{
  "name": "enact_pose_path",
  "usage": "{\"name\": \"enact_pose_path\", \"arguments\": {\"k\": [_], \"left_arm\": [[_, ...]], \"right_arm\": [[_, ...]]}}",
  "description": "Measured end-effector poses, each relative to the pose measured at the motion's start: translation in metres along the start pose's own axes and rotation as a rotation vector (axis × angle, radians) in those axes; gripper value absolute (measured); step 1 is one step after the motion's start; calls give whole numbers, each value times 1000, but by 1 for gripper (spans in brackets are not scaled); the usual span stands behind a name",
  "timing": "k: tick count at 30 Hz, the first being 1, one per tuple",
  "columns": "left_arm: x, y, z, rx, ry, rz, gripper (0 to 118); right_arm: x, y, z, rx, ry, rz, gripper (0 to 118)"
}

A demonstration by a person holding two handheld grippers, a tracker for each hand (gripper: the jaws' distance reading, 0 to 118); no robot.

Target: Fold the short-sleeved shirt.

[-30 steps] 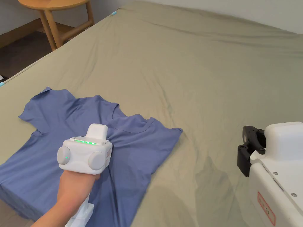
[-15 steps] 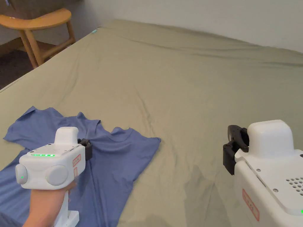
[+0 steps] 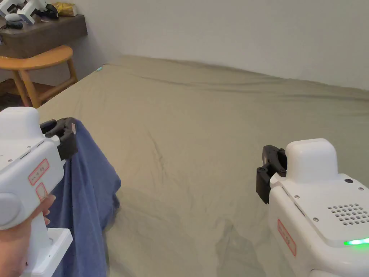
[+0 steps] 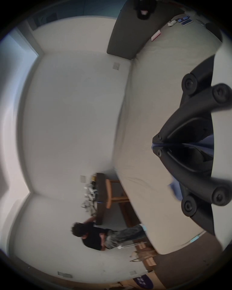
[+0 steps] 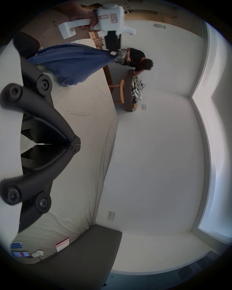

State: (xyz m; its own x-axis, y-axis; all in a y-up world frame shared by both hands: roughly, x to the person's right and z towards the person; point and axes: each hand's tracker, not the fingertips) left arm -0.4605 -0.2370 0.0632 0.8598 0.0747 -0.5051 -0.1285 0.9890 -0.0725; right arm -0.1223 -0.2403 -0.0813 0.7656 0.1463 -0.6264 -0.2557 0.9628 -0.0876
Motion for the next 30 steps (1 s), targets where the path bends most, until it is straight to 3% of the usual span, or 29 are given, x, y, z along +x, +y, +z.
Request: {"name": "enact_pose_path", "arguments": {"k": [8,17,23,30], "left_arm": [[72,108,27,194,-145,-229,0],[173,165,3,316,-376,-307,0],[254,145,-49,250,-506,-361,0],[345,29,-161,-85,-578,-452,0]], "right_arm": [[30,5,35,54,-62,-54,1],[81,-2,72,74,-213,-105,1],[120,-17,83,45,-322,-126,1],[154,-51,70,-44,-401,-138,1]]}}
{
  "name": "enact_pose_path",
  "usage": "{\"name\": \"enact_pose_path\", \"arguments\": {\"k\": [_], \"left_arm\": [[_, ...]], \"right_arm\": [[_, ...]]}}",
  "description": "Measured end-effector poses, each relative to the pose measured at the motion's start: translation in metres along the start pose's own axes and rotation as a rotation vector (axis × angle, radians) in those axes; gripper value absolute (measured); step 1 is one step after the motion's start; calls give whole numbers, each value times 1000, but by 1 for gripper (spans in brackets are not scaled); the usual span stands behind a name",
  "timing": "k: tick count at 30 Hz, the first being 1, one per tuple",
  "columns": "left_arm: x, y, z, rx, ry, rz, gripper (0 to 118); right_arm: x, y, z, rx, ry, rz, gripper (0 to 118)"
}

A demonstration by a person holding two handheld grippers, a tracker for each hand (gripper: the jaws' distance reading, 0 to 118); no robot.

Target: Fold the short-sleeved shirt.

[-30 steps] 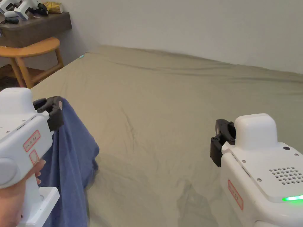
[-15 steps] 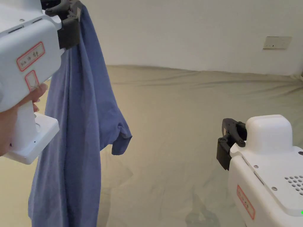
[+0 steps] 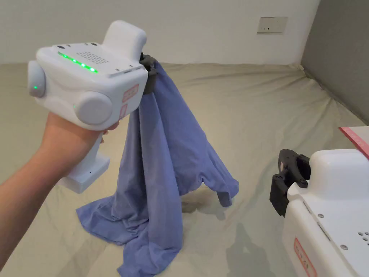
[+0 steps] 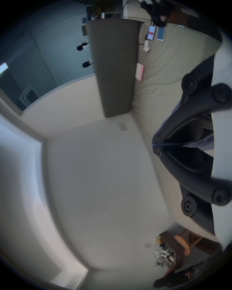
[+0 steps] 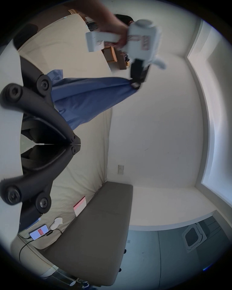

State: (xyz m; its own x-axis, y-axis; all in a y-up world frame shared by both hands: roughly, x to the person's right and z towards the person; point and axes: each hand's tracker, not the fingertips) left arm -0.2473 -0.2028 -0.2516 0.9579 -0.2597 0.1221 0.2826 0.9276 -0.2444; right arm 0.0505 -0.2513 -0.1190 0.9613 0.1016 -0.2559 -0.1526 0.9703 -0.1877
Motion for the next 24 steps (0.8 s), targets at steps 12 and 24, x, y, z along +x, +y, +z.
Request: {"name": "enact_pose_path", "arguments": {"k": [12,24], "left_arm": [[68,-220,-150,-635,-20,24,4],[13,-168,-33,-351,-4,250,116]], "right_arm": [[21,-49,-59,-168,-34,33,1],[0,-21,-45,-105,31,128,1]]}}
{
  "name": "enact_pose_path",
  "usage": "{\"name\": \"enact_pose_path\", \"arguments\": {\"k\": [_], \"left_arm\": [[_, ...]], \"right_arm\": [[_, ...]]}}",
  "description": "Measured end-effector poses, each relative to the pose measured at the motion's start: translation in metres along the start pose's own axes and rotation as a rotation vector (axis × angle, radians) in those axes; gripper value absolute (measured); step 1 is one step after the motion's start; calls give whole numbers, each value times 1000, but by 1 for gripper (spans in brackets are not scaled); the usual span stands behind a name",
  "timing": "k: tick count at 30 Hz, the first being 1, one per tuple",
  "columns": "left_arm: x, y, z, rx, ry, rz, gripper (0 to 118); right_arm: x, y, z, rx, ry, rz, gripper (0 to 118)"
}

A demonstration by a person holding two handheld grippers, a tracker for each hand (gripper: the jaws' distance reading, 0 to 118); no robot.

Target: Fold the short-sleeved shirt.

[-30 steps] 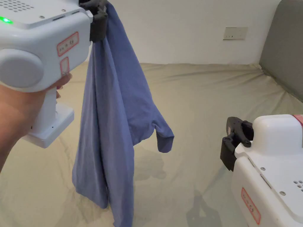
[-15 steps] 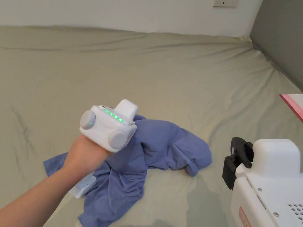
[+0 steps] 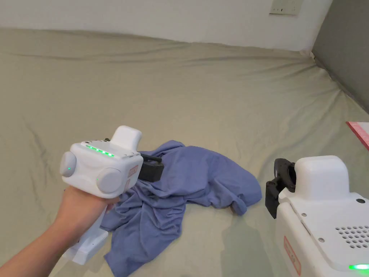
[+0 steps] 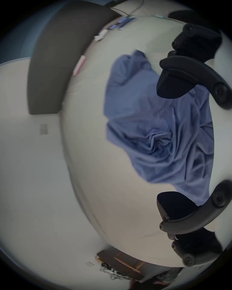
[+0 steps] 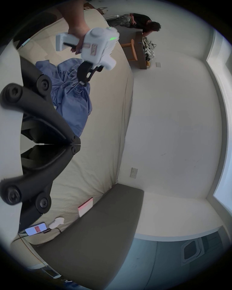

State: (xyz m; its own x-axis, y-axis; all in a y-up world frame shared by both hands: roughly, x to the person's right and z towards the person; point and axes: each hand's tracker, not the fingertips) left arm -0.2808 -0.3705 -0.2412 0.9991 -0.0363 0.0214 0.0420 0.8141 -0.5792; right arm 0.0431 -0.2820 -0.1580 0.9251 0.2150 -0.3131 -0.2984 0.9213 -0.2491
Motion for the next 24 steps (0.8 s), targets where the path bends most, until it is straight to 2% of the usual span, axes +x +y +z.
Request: {"name": "enact_pose_path", "arguments": {"k": [2,5,9,11,12,14,17,18,21,24], "left_arm": [[-3,14,49,117,-16,-8,116],[7,34,127,279,85,-47,116],[17,41,203,462,171,31,114],[24,40,230,519,218,42,106],[29,38,241,539,248,44,99],[34,32,253,566,284,33,66],[44,20,263,549,322,20,4],[47,15,264,543,336,30,0],[52,2,265,556,341,56,0],[57,-2,264,552,344,43,0]], "right_arm": [[-5,13,7,32,-3,45,1],[-12,33,19,95,20,87,1],[-23,56,36,148,36,92,1],[-29,65,45,174,45,84,1],[-33,68,50,190,44,79,1],[-38,73,61,217,42,72,1],[-45,75,72,246,43,74,1],[-48,76,75,254,44,82,1],[-54,74,79,263,40,112,1],[-58,74,85,269,45,104,1]]}}
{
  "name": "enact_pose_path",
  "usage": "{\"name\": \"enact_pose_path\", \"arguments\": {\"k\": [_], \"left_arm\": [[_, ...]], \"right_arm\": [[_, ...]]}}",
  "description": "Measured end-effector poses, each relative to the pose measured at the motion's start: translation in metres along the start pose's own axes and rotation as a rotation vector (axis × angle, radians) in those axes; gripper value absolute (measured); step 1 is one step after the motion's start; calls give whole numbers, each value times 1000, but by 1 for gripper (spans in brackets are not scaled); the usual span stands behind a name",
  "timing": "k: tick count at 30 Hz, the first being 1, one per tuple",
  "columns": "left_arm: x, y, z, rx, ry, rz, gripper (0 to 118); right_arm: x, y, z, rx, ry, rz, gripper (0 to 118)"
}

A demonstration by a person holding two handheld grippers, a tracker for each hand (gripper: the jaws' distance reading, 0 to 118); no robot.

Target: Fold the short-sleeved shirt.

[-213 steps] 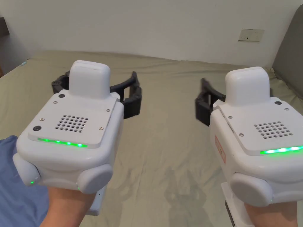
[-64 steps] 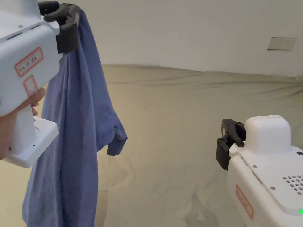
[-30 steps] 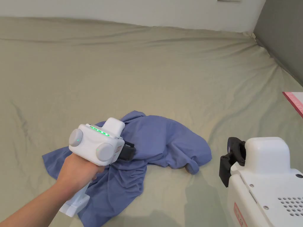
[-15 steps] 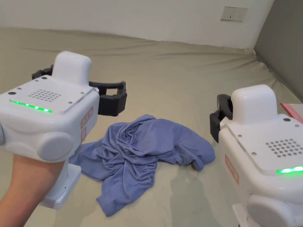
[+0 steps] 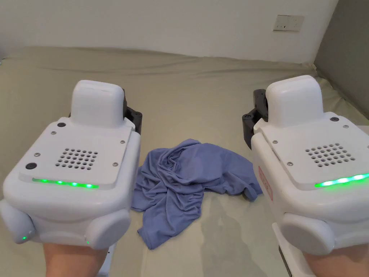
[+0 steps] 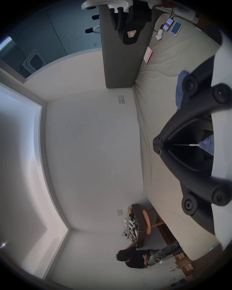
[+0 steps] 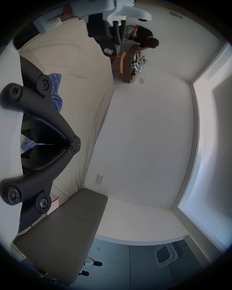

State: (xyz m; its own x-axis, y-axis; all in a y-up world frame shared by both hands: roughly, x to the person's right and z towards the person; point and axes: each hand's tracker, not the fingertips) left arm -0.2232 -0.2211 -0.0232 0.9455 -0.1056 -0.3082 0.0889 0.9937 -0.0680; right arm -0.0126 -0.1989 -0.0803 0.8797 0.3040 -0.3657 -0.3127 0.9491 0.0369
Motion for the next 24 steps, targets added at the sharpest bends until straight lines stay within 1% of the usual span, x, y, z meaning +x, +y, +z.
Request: {"name": "enact_pose_path", "arguments": {"k": [2,5,7,14,16,19,21,24], "left_arm": [[2,1,1,5,-8,-15,0],[2,4,4,20,-45,-15,0],[4,7,8,34,-41,-42,0],[3,10,6,33,-44,-92,0],[3,6,1,15,-63,-87,0],[6,-16,-18,-93,-94,-66,0],[9,-42,-36,-204,-122,-67,0],[16,-95,-60,-444,-190,10,0]], "right_arm": [[-2,0,3,7,8,-6,1],[-6,0,5,11,10,23,1],[-7,-1,4,10,16,31,1],[-1,-19,-9,-32,21,-3,1],[0,-26,-16,-52,28,-16,1],[5,-38,-26,-84,37,-39,1],[9,-47,-30,-103,39,-47,1],[17,-61,-36,-137,39,-53,1]]}}
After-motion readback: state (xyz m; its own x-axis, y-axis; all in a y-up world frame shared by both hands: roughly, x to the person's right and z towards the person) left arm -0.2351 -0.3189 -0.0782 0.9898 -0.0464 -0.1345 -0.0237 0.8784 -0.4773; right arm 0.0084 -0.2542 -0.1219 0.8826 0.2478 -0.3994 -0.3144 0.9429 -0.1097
